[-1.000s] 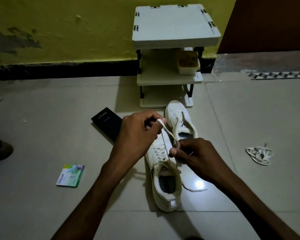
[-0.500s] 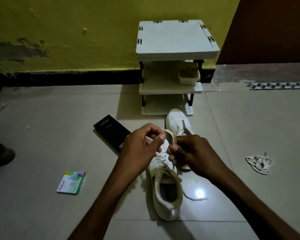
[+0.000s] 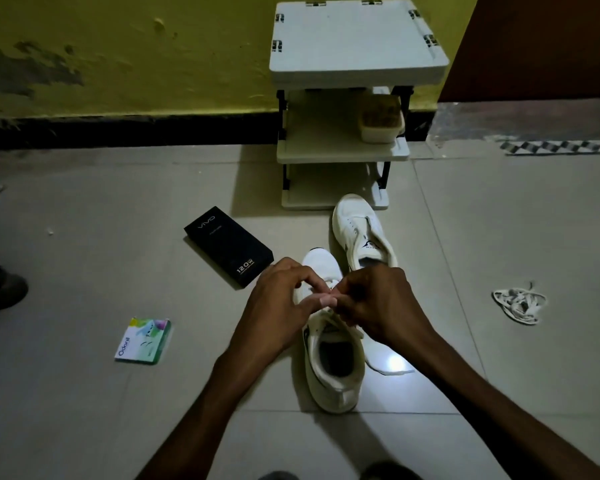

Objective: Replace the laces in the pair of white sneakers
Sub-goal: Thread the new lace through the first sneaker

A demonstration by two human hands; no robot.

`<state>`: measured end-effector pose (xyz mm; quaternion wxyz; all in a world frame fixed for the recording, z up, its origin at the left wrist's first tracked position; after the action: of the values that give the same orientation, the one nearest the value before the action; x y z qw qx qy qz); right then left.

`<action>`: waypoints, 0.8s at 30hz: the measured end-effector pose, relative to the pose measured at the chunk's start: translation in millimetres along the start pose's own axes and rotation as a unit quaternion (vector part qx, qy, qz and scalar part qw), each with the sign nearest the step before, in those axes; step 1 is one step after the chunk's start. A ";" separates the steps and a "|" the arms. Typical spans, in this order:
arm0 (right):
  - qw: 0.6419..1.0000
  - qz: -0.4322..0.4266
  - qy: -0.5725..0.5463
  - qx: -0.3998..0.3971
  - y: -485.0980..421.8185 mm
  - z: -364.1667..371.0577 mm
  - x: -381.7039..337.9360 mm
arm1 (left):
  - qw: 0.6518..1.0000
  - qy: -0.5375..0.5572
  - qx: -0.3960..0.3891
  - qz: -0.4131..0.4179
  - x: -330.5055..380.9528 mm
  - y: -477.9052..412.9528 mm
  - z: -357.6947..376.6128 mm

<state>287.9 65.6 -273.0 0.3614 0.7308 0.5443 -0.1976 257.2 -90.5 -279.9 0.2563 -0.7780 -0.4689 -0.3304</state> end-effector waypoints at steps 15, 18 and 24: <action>0.990 0.097 0.026 -0.101 10.3 45.6 36.4 | 0.993 -0.090 -0.064 -0.048 -34.3 22.1 17.7; 0.994 0.085 0.028 -0.065 13.1 57.2 38.8 | 0.990 -0.102 -0.073 -0.056 -33.8 23.5 26.7; 0.996 0.074 0.040 -0.039 14.3 73.0 40.3 | 0.991 -0.123 -0.040 -0.041 -29.6 25.0 30.2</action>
<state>322.2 35.6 -344.3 0.3815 0.7618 0.5097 -0.1194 277.8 -96.4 -324.1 0.1520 -0.8024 -0.5147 -0.2608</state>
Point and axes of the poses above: each hand's wrist, its own y-axis away from the middle knuckle, its own z-axis out of the palm, x = y × z, the point moved 3 cm from there along -y, towards the middle knuckle, and after that the axes turned 8 degrees about z, right-handed, at the moved point
